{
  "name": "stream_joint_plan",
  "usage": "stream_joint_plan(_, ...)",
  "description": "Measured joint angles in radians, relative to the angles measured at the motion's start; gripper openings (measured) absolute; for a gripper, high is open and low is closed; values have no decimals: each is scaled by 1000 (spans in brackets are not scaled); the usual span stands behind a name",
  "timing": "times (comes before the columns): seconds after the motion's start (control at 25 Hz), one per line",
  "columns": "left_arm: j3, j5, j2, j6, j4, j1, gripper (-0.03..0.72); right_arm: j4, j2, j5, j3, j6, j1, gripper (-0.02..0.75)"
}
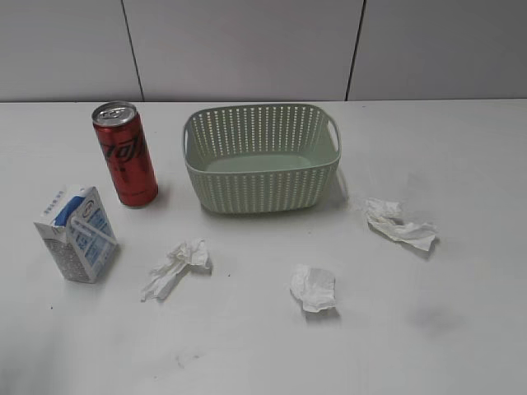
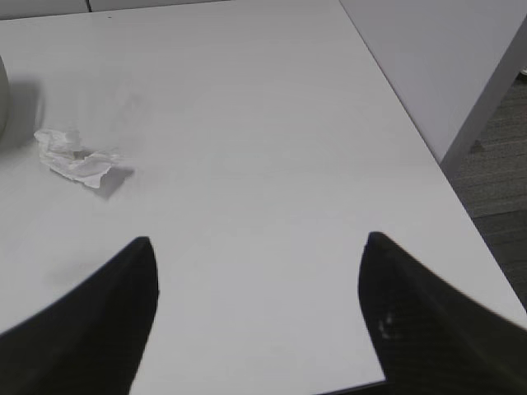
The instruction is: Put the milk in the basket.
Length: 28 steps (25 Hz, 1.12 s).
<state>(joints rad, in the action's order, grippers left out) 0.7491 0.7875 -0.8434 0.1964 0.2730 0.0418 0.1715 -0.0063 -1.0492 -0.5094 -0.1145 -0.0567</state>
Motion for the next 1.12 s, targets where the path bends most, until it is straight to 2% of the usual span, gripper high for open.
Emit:
stream_joint_plan(0.2, 140, -8, -262, 21, 10, 109, 601, 0, 0, 0, 0, 0, 0, 587)
stream_joint_plan(0.32, 200, -5, -402, 24, -22, 180, 601, 0, 0, 0, 0, 0, 0, 587)
stream_joint_plan(0.48, 246, 8, -548, 24, -51, 237, 627, 0, 0, 0, 0, 0, 0, 587)
stream_joint_plan(0.68, 270, 11, -695, 24, -66, 256, 662, 0, 0, 0, 0, 0, 0, 587)
stream_joint_plan(1.12, 272, -75, -888, 1, -100, 256, 659, 0, 0, 0, 0, 0, 0, 587)
